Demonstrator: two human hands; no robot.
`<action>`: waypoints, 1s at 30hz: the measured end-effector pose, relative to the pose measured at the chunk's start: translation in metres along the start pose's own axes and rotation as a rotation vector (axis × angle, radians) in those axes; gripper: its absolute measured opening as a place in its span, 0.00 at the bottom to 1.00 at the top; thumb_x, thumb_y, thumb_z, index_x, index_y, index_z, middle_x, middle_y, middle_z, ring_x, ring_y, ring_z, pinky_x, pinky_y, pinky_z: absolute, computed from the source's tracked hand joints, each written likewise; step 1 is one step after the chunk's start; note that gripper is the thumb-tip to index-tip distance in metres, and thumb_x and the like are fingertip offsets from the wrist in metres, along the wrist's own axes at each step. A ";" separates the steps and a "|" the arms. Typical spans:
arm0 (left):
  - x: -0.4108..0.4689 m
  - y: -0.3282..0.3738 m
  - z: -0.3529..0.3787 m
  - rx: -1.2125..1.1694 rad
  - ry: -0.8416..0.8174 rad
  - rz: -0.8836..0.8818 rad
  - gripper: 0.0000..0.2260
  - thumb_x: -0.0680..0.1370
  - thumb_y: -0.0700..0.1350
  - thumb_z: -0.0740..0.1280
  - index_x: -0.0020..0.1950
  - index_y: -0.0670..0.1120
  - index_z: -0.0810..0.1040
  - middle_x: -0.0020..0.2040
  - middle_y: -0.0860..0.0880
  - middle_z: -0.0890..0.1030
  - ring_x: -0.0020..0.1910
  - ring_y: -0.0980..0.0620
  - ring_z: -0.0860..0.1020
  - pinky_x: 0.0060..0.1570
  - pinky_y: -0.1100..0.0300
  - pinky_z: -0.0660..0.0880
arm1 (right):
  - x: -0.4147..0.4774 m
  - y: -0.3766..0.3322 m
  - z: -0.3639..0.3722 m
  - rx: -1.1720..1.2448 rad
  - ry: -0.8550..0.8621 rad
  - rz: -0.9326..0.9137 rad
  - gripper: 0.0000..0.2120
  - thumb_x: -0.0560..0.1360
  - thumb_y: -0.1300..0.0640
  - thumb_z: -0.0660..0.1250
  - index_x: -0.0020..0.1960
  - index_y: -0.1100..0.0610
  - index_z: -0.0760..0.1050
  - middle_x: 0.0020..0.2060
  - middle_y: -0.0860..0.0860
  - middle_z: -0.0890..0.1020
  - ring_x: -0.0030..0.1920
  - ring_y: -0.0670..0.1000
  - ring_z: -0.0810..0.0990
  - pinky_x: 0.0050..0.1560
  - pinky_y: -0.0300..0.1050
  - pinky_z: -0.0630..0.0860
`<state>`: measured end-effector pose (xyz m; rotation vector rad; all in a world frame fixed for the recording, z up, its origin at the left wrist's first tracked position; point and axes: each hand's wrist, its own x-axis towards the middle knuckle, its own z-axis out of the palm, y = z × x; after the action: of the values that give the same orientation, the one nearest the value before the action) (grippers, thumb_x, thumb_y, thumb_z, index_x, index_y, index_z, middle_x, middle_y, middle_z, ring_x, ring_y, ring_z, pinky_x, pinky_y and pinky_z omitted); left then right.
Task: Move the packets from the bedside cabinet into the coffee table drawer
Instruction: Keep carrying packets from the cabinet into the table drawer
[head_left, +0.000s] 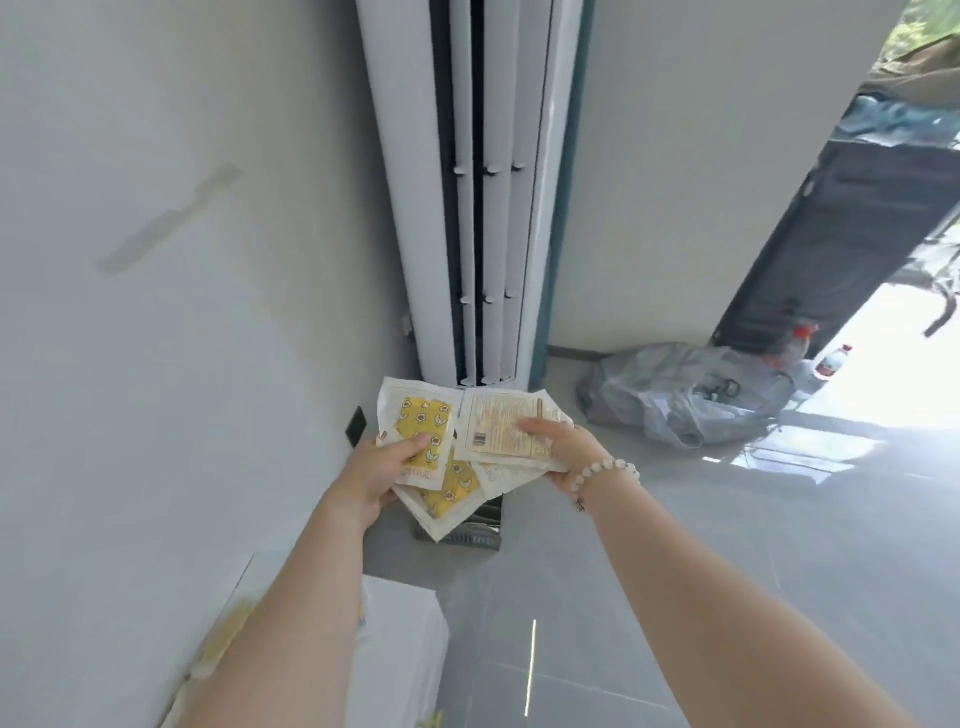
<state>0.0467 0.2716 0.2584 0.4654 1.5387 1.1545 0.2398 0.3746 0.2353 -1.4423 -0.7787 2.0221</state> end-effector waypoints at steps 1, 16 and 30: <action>0.002 0.000 0.017 0.010 -0.023 -0.003 0.07 0.76 0.40 0.68 0.54 0.44 0.79 0.50 0.44 0.83 0.46 0.46 0.82 0.46 0.53 0.78 | -0.004 -0.004 -0.016 0.013 0.014 -0.013 0.22 0.70 0.62 0.74 0.62 0.65 0.73 0.52 0.58 0.83 0.48 0.55 0.83 0.46 0.47 0.80; -0.020 -0.021 0.301 0.273 -0.360 -0.041 0.15 0.74 0.39 0.71 0.60 0.40 0.77 0.54 0.41 0.82 0.51 0.42 0.81 0.48 0.50 0.79 | -0.096 -0.041 -0.285 0.211 0.316 -0.183 0.26 0.61 0.56 0.77 0.57 0.61 0.76 0.51 0.56 0.84 0.52 0.57 0.83 0.58 0.55 0.77; -0.105 -0.088 0.547 0.511 -0.780 -0.032 0.09 0.74 0.37 0.69 0.53 0.45 0.78 0.48 0.45 0.82 0.45 0.45 0.81 0.48 0.52 0.77 | -0.219 0.003 -0.490 0.527 0.701 -0.336 0.32 0.48 0.52 0.79 0.51 0.61 0.80 0.53 0.60 0.83 0.55 0.62 0.81 0.58 0.64 0.75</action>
<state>0.5997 0.3778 0.2813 1.0812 1.1099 0.4310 0.7701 0.2897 0.2459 -1.4305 -0.1483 1.2042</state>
